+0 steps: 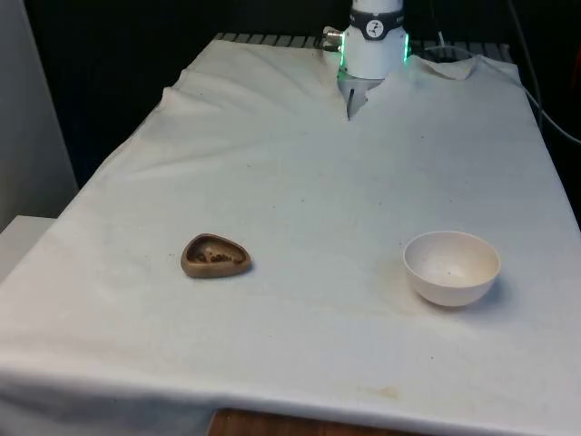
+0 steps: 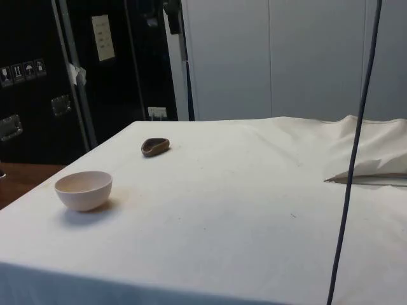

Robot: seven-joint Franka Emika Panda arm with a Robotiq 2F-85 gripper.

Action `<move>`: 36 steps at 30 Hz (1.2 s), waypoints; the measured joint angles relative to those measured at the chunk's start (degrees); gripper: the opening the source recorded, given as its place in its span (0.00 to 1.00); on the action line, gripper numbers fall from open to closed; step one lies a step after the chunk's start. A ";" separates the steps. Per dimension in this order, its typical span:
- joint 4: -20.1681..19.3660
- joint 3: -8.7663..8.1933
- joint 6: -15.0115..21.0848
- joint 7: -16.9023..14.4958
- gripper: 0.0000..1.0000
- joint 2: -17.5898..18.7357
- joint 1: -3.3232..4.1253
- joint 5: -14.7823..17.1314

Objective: Pour the coffee beans from the cup into the bowl.

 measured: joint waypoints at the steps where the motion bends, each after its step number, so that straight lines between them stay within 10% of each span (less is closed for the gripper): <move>1: 0.17 0.00 0.17 0.00 1.00 0.17 0.00 0.00; 15: 3.32 -0.57 4.41 -0.29 1.00 5.84 -0.06 -0.17; 36: 1.32 -6.13 13.87 -6.13 1.00 9.91 -0.23 -0.29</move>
